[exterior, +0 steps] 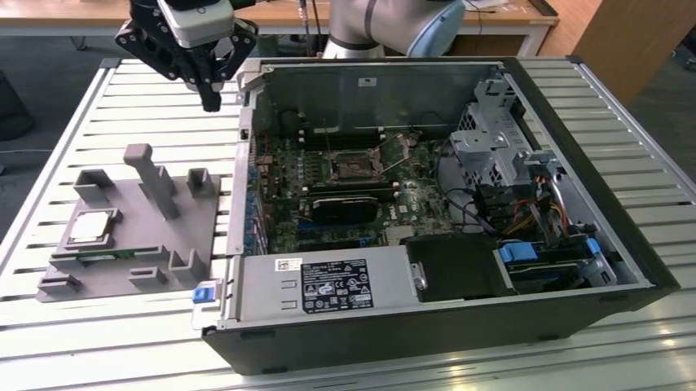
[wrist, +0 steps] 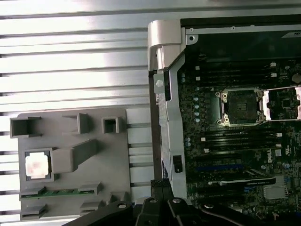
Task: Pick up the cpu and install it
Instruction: 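Reach for the cpu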
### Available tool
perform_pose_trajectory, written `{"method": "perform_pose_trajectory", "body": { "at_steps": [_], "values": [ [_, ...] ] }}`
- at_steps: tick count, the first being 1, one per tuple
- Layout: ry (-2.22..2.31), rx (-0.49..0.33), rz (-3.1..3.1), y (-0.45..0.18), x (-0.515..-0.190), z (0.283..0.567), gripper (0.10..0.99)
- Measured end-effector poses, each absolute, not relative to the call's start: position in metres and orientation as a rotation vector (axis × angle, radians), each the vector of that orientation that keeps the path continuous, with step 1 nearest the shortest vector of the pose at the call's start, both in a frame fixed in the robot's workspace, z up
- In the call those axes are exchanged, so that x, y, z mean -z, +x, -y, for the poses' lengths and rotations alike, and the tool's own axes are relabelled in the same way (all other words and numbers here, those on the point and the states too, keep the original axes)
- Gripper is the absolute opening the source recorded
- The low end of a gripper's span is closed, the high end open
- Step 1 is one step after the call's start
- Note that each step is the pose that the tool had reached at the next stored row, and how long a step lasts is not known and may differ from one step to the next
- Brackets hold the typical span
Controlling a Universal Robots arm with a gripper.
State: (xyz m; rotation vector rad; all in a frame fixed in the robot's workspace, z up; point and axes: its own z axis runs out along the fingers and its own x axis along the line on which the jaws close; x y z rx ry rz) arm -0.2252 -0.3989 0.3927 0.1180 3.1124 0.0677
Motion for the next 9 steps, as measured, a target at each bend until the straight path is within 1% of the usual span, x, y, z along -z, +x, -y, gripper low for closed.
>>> {"method": "perform_pose_trajectory", "body": {
  "at_steps": [9],
  "values": [
    [0.118, -0.068, -3.112, -0.239, -0.393, 0.399, 0.106]
  ]
}}
